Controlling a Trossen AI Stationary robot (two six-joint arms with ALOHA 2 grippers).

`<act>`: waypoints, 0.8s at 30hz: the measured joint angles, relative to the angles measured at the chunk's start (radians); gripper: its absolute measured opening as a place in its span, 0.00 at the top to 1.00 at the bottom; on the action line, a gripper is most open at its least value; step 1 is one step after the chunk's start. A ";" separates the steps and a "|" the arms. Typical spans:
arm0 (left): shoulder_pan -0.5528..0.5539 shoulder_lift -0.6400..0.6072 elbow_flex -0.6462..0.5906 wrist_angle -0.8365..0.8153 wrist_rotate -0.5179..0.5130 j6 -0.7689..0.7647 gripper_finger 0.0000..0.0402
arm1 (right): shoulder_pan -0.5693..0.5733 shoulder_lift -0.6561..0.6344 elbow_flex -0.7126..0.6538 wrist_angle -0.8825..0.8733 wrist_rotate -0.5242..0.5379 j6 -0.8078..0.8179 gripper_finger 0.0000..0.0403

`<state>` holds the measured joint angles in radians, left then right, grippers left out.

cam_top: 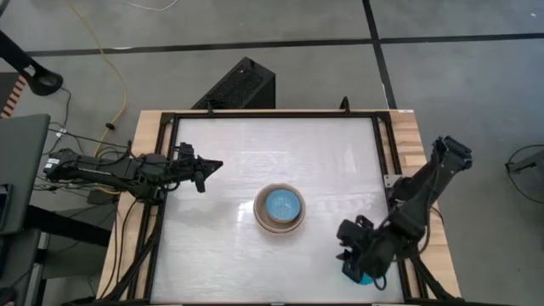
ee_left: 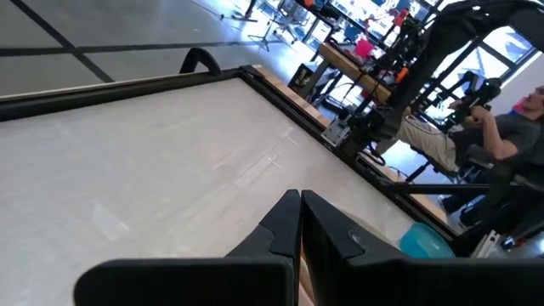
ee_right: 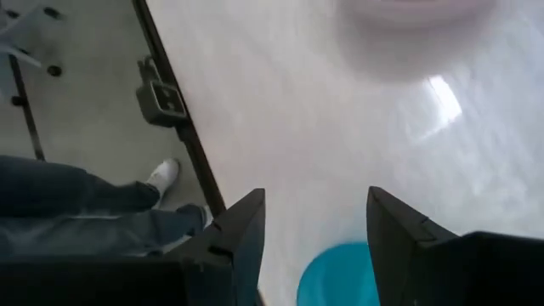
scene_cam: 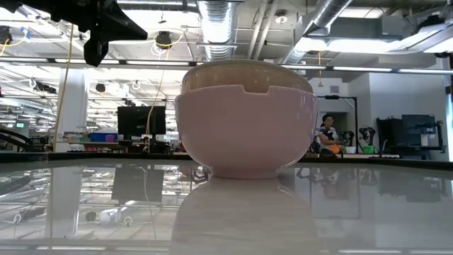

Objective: Nest bowls inside each other
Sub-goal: Stack the blue bowl on top of the blue patterned bowl

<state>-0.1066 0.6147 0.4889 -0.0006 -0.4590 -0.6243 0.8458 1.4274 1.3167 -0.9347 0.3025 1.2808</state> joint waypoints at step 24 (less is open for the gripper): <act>0.000 0.000 0.000 0.000 0.022 0.018 1.00 | 0.236 0.340 -0.013 0.057 -0.062 0.440 0.57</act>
<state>-0.1070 0.6144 0.4889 -0.0007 -0.4374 -0.6060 1.0821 1.7675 1.3041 -0.8780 0.2409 1.7206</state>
